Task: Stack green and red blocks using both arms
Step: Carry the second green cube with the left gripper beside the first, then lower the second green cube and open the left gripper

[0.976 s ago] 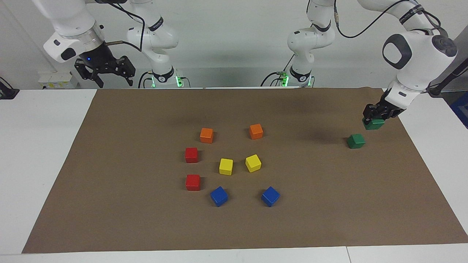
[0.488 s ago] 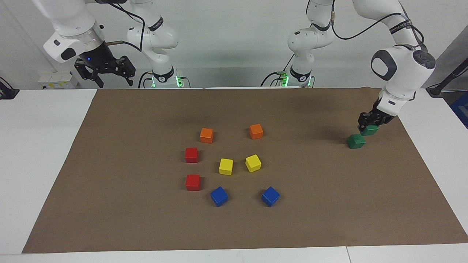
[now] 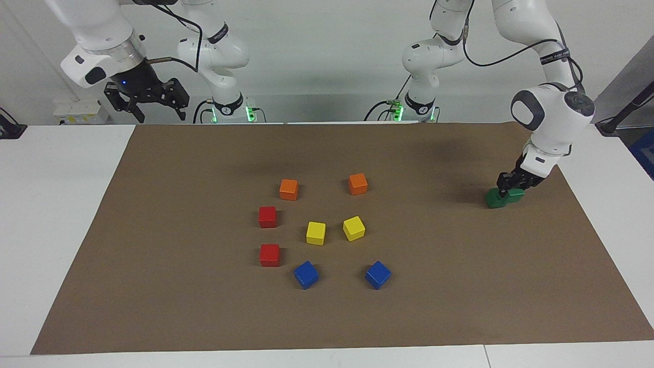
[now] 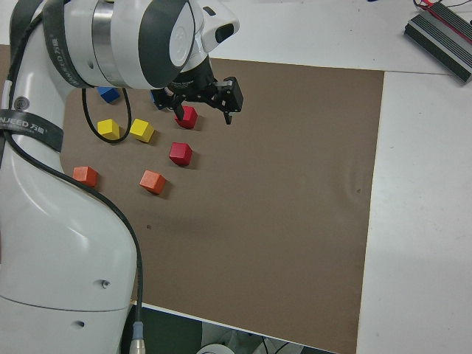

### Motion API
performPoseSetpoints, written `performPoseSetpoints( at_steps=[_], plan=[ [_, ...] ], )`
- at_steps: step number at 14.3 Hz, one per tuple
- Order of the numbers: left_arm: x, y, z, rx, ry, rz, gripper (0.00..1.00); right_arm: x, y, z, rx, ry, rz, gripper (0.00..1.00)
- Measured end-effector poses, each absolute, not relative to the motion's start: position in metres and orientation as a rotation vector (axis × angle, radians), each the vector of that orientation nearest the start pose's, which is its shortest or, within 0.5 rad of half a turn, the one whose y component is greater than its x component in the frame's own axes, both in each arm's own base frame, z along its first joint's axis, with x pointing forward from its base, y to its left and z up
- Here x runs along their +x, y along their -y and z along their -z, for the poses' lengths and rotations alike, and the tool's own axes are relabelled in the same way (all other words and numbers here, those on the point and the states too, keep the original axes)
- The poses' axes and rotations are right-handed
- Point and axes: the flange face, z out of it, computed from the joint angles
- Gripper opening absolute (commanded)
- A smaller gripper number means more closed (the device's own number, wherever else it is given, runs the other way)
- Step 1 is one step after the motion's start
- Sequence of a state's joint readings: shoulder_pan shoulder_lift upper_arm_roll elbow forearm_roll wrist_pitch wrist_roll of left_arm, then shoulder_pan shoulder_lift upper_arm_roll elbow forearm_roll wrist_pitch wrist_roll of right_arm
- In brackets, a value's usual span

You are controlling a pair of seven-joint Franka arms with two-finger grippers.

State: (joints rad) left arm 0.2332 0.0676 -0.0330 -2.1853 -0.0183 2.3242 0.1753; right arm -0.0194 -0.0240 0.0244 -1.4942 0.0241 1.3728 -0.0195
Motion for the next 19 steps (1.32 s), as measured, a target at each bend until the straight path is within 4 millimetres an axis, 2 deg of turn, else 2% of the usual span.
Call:
performPoseSetpoints(
  at_steps=[13,19],
  plan=[
    [0.535,-0.107,-0.360,-3.144,0.051,0.098,0.00,0.526,-0.006,-0.656,-3.114,0.044,-0.152,1.00],
    [0.528,-0.107,-0.360,-3.143,-0.026,0.092,0.00,0.526,-0.006,-0.656,-3.114,0.044,-0.152,1.00]
  ],
)
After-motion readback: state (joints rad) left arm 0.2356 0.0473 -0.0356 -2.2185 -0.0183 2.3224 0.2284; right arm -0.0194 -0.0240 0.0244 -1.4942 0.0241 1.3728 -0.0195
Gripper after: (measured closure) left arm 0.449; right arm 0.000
